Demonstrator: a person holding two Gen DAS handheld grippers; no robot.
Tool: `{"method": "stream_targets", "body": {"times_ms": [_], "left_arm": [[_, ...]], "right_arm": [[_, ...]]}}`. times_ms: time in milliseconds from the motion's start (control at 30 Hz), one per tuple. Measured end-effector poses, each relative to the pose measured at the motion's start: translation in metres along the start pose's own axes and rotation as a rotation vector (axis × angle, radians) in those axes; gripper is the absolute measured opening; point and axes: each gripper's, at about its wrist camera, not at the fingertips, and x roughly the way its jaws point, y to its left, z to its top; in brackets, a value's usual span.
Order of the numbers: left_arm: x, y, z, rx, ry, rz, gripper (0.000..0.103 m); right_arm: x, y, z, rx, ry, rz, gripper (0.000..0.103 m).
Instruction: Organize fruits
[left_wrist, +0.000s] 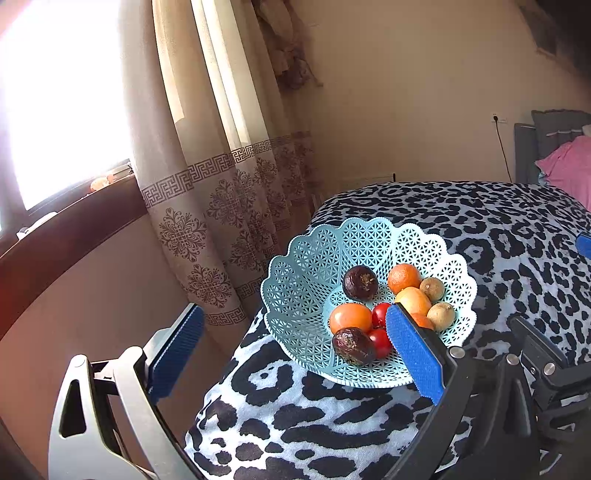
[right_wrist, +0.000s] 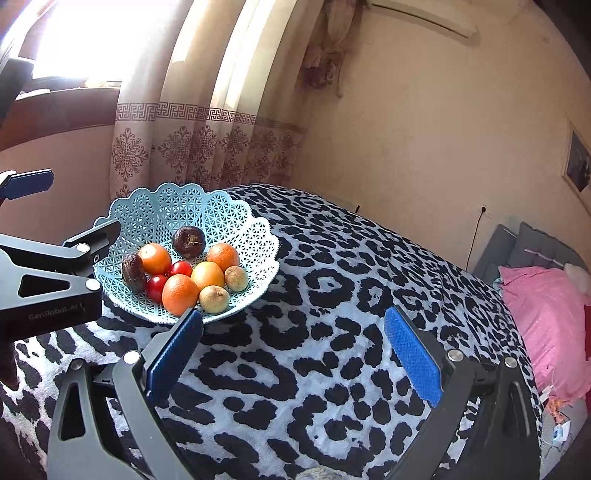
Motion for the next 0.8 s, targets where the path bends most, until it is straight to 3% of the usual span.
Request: {"method": "stream_targets", "body": {"times_ms": [500,700,800], "left_arm": [[0.000,0.002,-0.001,-0.003,0.002,0.002,0.100],[-0.005,-0.004,-0.005,-0.002,0.015,-0.035,0.100],[-0.008,-0.012,-0.010,-0.006,0.037,-0.071,0.100]], "right_arm": [[0.003,-0.004,-0.002,0.013,0.022,0.031,0.098],[0.005,-0.021,-0.010,0.042,0.089,0.020,0.098],[0.007,-0.040,-0.023,0.067,0.134,-0.026,0.098]]}}
